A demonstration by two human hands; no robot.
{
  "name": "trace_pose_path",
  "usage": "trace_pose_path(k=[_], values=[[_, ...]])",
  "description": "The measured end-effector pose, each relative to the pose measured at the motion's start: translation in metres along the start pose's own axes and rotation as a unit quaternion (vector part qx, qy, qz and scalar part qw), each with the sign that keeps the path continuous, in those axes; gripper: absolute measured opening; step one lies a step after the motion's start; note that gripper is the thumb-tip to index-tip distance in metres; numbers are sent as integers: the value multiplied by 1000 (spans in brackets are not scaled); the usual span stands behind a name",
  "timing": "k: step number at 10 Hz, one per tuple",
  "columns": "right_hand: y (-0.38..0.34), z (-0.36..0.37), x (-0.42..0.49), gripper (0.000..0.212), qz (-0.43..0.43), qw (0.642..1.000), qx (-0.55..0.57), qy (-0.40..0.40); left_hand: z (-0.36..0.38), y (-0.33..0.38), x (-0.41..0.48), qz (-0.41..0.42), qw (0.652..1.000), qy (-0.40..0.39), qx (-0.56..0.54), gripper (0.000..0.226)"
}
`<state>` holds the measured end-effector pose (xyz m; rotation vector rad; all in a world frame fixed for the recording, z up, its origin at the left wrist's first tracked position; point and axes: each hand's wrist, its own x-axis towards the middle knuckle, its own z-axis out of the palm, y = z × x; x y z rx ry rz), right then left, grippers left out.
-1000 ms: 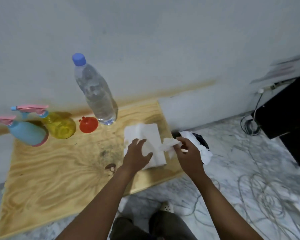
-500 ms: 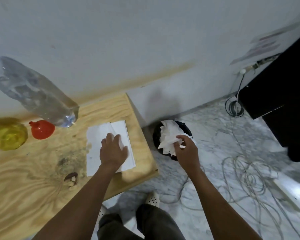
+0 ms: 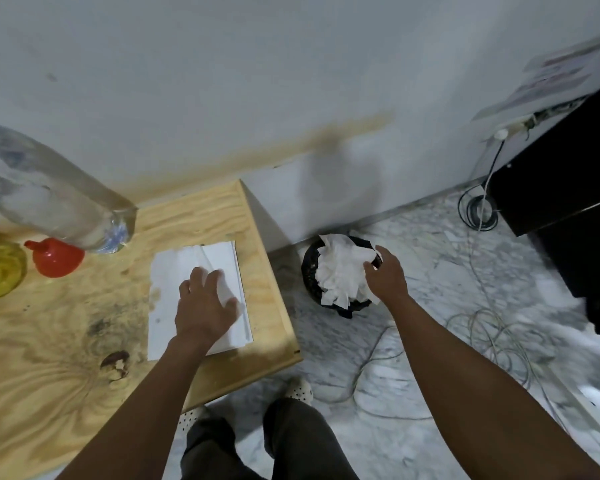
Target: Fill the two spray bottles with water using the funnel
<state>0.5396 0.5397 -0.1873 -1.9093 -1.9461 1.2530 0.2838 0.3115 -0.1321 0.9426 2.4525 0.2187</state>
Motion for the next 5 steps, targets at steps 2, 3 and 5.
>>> trace_pose_path(k=[2, 3, 5], values=[[4, 11, -15, 48, 18, 1000, 19, -6, -1, 0, 0, -5, 1000, 2, -4, 64], [5, 18, -22, 48, 20, 999, 25, -14, -2, 0, 0, -3, 1000, -6, 3, 65], [-16, 21, -40, 47, -24, 999, 20, -16, -8, 3, -6, 16, 996, -2, 90, 66]])
